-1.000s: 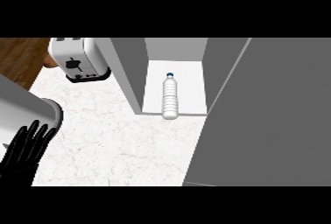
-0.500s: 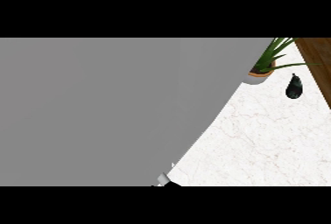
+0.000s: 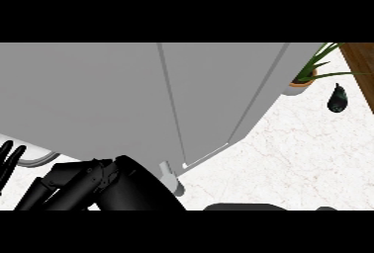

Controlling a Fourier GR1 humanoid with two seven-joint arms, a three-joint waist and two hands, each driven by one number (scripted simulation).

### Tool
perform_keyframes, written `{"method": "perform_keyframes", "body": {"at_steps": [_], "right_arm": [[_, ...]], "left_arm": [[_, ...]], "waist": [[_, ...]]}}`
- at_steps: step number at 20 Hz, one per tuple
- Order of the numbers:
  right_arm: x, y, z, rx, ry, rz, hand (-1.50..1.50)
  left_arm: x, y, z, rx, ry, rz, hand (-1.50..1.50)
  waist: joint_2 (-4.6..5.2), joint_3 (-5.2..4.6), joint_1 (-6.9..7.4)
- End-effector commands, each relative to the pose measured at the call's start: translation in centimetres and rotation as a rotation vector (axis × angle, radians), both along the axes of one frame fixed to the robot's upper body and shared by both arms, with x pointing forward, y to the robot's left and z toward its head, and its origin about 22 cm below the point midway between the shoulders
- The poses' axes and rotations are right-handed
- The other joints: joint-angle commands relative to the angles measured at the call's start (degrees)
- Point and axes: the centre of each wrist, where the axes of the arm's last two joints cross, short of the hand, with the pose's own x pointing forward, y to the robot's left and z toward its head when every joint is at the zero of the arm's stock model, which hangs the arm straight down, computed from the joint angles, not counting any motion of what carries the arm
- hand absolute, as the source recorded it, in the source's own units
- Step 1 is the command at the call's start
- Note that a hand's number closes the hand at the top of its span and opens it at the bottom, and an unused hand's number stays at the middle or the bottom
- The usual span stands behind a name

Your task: Pick up the bottled water, place it into the cabinet and close the cabinet

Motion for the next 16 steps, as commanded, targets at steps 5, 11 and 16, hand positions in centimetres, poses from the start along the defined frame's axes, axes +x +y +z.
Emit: {"method": "perform_keyframes", "body": {"at_steps": [5,11,16], "right_arm": [[5.1,2.4,1.2,-0.071,0.066,0.171,1.50],[8.7,1.8,-1.3,-0.116,0.154,0.358,1.50],[13.0,-1.0,-2.0,-0.089,0.114,0.267,1.50]], "left_arm": [[-0.1,0.4,2.5,0.001,-0.016,-0.006,-1.50],[-0.9,0.1,2.9,0.005,0.002,0.006,-1.50],[-1.1,-0.4,2.5,0.020,-0.024,0.047,-1.50]], "waist": [[0.50,0.10,0.04],[0.36,0.13,-1.03],[0.22,0.13,-1.90]]}}
